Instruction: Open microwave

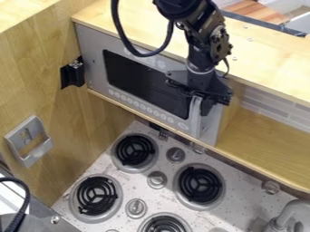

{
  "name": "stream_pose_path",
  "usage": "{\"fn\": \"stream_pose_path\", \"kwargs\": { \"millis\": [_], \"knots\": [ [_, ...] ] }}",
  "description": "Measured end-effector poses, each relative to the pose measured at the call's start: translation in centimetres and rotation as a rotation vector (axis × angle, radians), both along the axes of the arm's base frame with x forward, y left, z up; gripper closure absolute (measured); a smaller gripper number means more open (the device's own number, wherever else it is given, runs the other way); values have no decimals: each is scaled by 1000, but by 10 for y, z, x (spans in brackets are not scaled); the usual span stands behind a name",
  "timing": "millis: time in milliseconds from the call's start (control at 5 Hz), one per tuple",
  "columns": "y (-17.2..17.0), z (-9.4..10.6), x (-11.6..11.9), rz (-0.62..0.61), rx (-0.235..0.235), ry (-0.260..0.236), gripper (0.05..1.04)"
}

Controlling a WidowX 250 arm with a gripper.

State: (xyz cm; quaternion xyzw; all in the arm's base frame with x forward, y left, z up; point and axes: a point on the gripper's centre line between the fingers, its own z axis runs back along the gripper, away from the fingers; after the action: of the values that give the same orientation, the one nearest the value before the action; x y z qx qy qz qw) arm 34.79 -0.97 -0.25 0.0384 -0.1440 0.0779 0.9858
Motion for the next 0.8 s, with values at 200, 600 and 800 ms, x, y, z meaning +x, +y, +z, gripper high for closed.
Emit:
{"fn": "stream_pose_path", "kwargs": {
  "millis": [200, 600, 800],
  "knots": [
    [0, 0, 0, 3, -3, 0, 768],
    [3, -3, -25, -14, 20, 52, 768],
    [7, -2, -46, -5, 18, 81, 768]
  ]
}}
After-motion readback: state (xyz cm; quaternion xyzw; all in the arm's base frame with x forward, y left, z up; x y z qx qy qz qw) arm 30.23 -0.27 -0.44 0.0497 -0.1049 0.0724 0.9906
